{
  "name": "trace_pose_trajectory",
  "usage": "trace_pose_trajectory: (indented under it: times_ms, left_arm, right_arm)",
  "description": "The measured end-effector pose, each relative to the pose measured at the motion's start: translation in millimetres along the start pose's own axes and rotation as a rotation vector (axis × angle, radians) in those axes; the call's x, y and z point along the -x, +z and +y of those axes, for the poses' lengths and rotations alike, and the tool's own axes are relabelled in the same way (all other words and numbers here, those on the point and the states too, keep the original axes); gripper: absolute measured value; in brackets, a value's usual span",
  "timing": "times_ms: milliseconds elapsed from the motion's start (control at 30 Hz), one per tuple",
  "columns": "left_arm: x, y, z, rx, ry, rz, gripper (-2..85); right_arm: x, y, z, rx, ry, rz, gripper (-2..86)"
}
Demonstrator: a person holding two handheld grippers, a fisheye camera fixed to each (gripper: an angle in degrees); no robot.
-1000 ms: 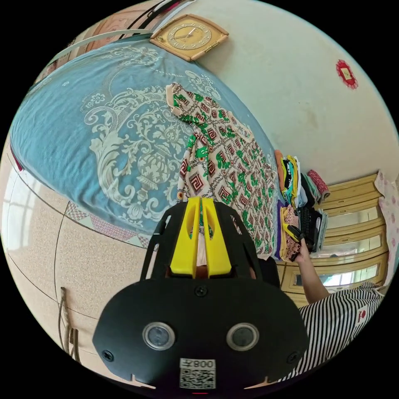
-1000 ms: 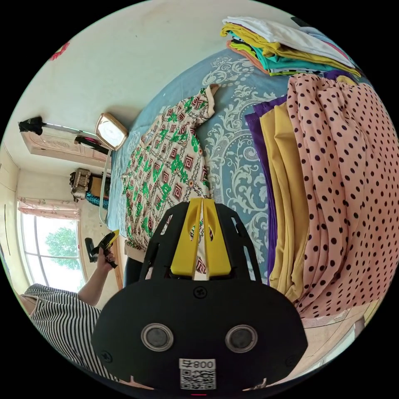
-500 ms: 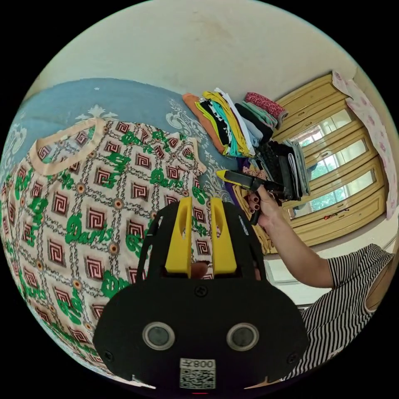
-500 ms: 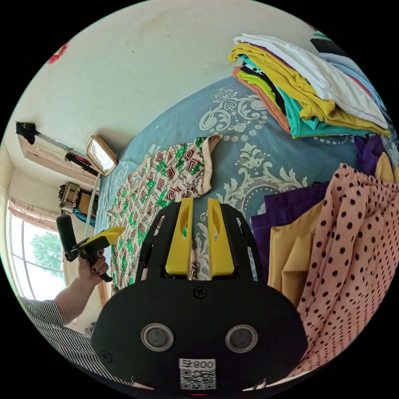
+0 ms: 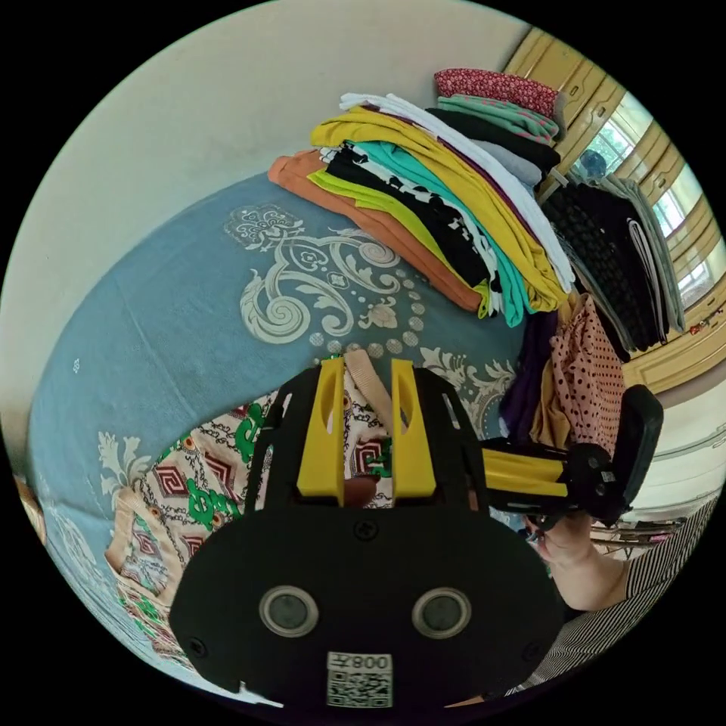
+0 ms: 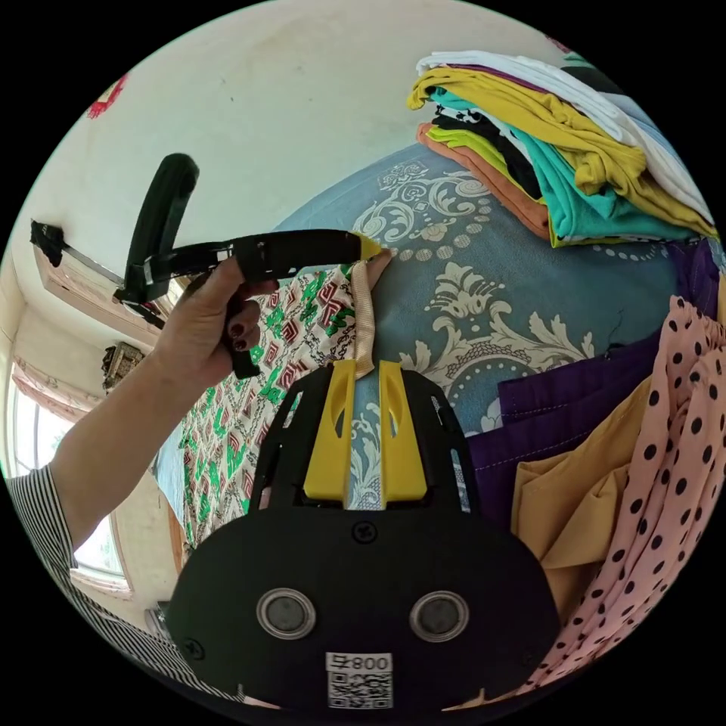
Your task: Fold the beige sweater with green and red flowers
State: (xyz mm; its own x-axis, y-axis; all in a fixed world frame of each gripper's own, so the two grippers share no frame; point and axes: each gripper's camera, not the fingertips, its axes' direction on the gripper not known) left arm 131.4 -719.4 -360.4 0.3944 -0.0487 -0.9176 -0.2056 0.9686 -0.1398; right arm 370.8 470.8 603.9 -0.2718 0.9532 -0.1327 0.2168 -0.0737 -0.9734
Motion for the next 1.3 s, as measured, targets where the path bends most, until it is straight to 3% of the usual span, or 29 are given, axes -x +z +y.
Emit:
trace_pose_trajectory:
  times_ms: [233, 500, 767, 1067, 1300]
  left_arm:
    - [-7, 26, -36, 0.072, 0.033, -0.143, 3.4]
    - [54, -21, -9, -0.232, -0.186, 0.168, 2.4]
    - [125, -15, 29, -0.222, -0.353, 0.286, 2.9]
    - [160, -23, 50, -0.232, -0.429, 0.210, 5.8]
    - [168, -35, 63, -0.200, -0.422, 0.148, 6.7]
  right_arm:
    - [-4, 13, 12, -0.024, -0.001, -0.039, 2.1]
    - [16, 12, 28, -0.146, -0.100, -0.073, 0.6]
    - [62, 48, 39, -0.089, -0.312, -0.077, 0.6]
    - [84, 99, 40, 0.073, -0.434, -0.064, 0.9]
    - [87, 120, 36, 0.085, -0.432, -0.091, 0.3]
